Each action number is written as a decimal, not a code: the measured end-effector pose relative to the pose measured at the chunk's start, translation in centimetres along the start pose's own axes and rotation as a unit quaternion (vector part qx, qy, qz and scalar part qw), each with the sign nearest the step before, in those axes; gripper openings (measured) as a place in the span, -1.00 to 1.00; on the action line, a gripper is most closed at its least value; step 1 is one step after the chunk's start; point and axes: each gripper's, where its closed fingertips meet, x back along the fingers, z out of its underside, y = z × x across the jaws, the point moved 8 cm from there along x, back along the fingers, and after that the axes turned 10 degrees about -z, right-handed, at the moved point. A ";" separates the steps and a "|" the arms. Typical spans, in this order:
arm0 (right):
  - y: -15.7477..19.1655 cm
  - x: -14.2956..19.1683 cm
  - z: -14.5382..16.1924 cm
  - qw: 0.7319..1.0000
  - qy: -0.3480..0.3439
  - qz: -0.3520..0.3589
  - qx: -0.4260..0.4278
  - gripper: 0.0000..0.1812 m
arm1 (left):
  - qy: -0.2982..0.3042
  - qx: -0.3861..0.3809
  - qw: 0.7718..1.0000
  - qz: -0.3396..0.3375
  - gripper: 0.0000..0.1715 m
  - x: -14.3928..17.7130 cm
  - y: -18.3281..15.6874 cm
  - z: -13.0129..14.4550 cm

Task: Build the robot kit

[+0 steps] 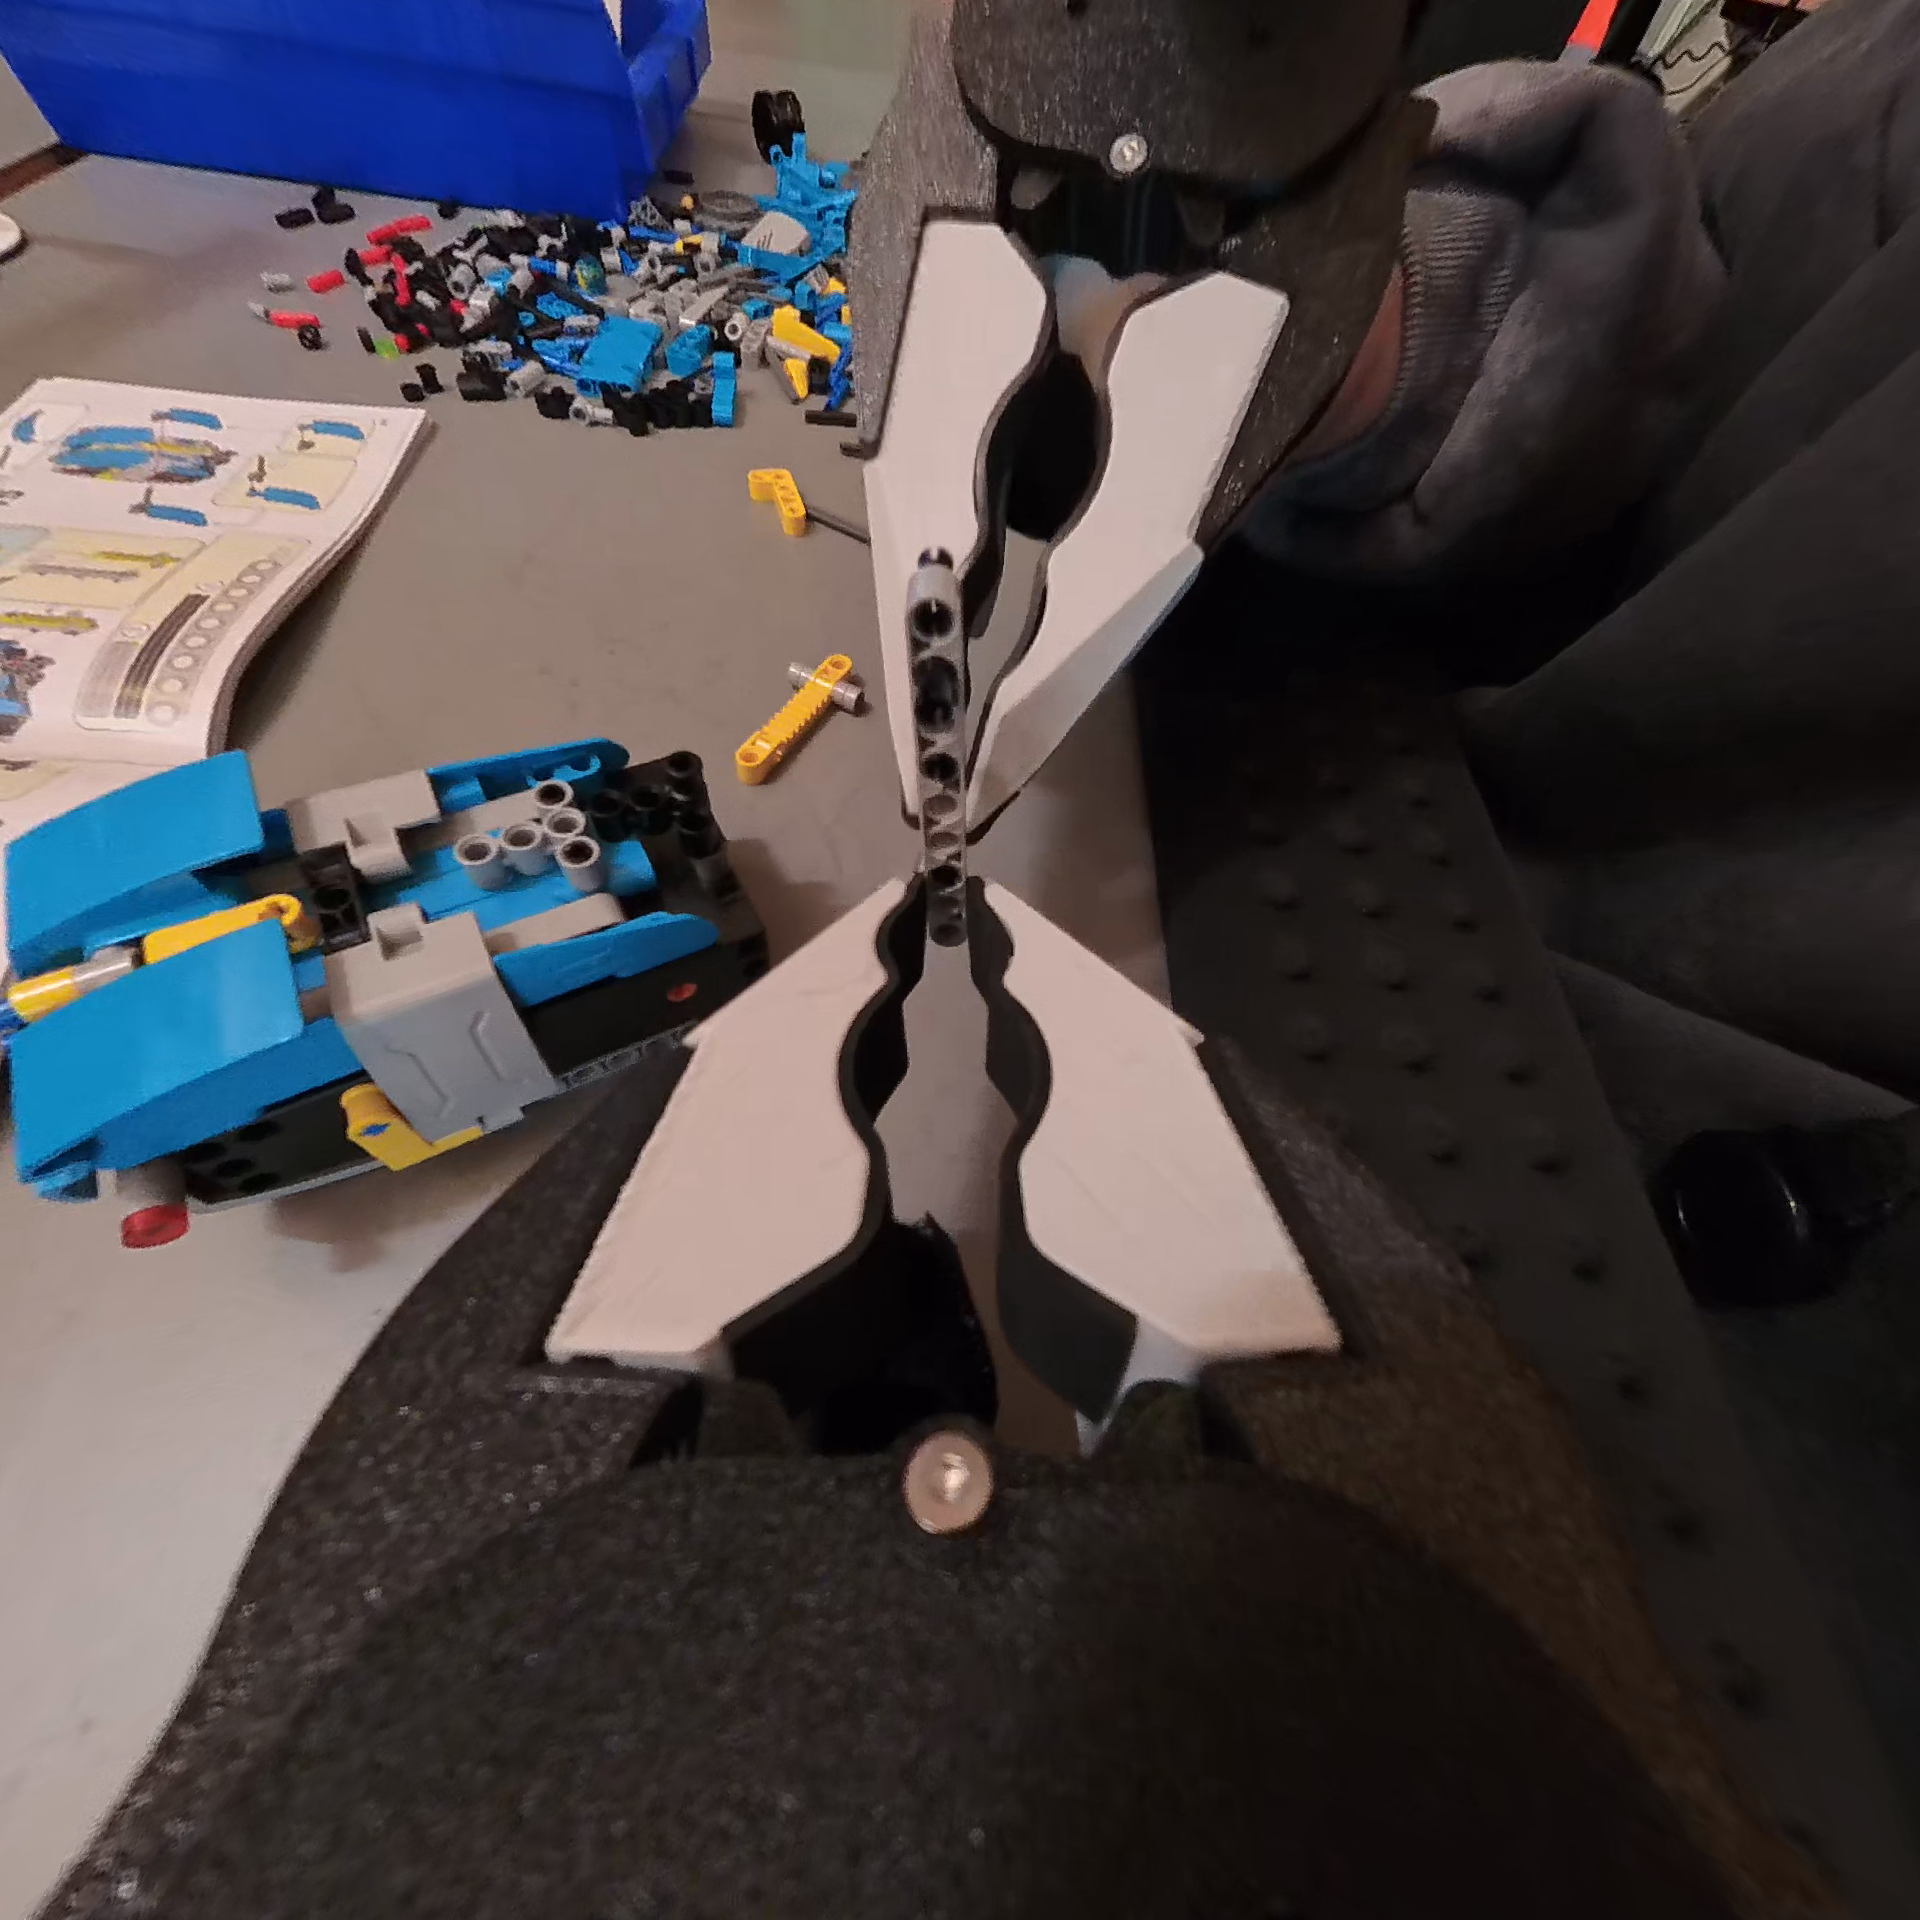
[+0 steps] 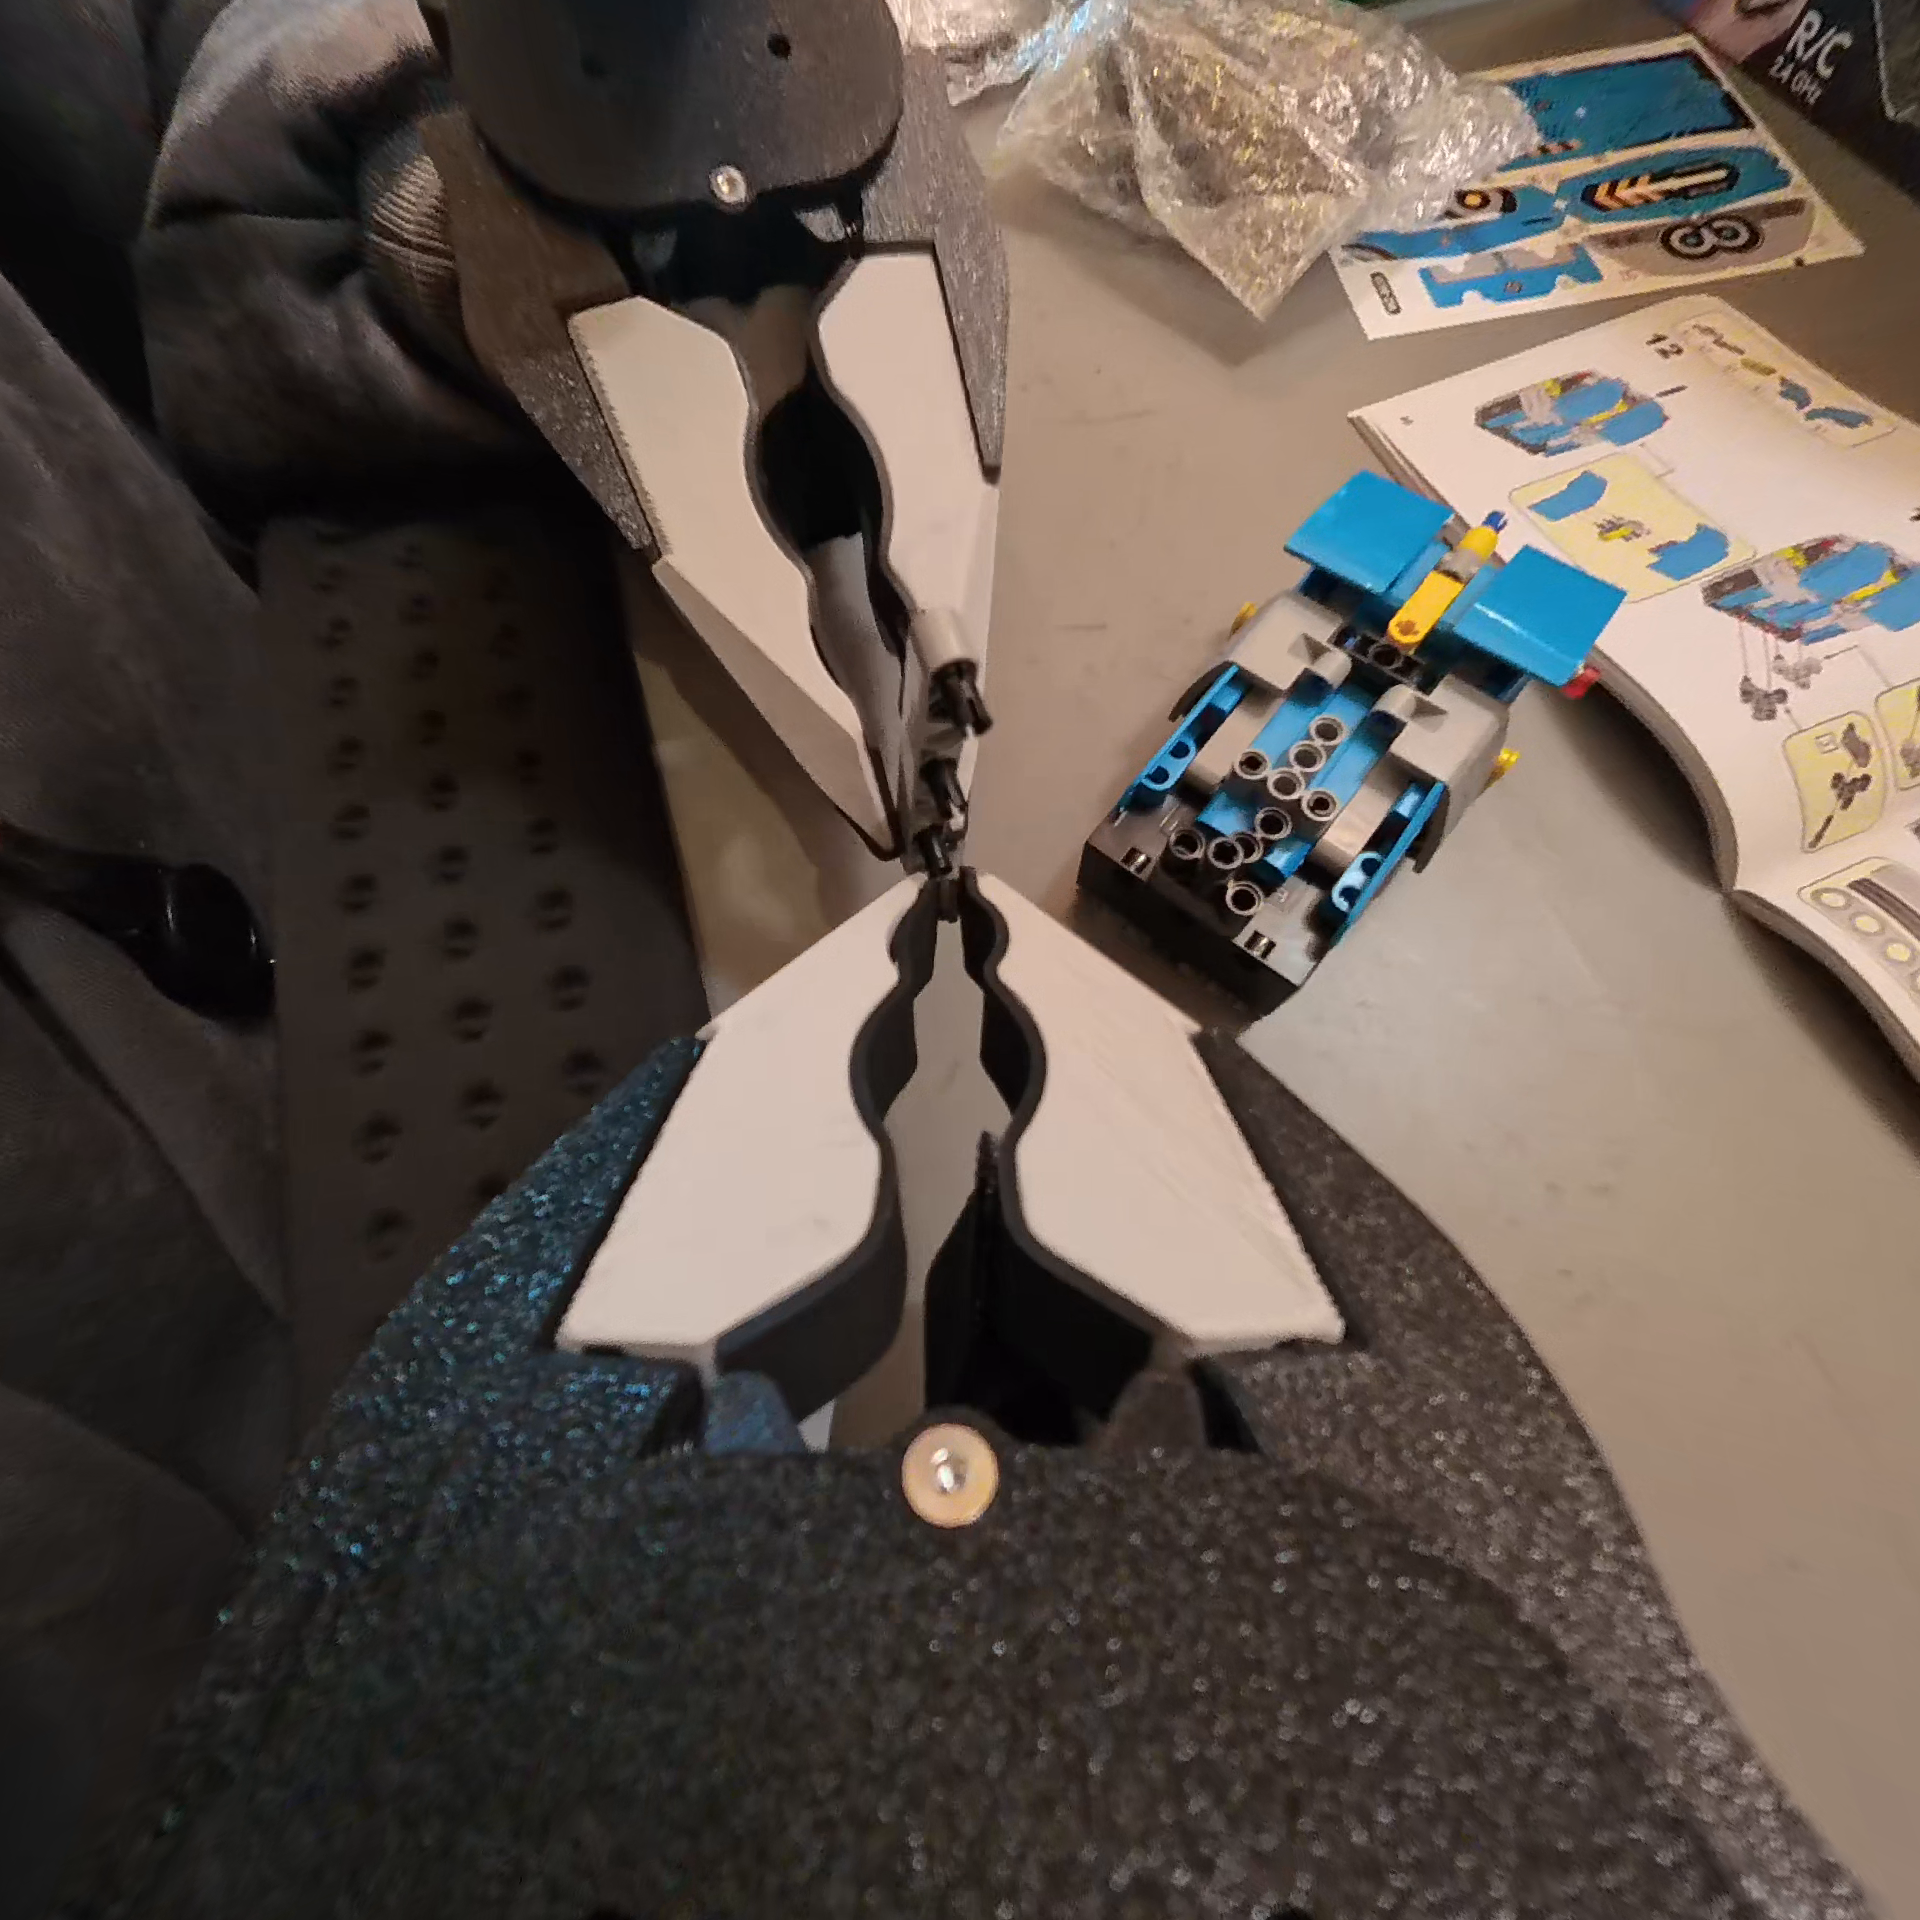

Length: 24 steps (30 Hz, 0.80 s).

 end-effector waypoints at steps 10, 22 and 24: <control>-0.7 1.2 0.8 0.997 0.072 0.024 0.006 -0.96 | 0.010 0.024 1.000 0.006 -0.92 -0.2 0.3 0.1; -5.3 13.6 7.0 0.840 0.500 0.098 -0.186 -0.96 | -0.081 0.061 0.995 0.007 -0.92 2.9 1.9 -1.0; -5.3 13.8 7.9 0.823 0.520 0.103 -0.202 -0.96 | -0.081 0.060 0.995 0.007 -0.92 2.9 1.8 -1.0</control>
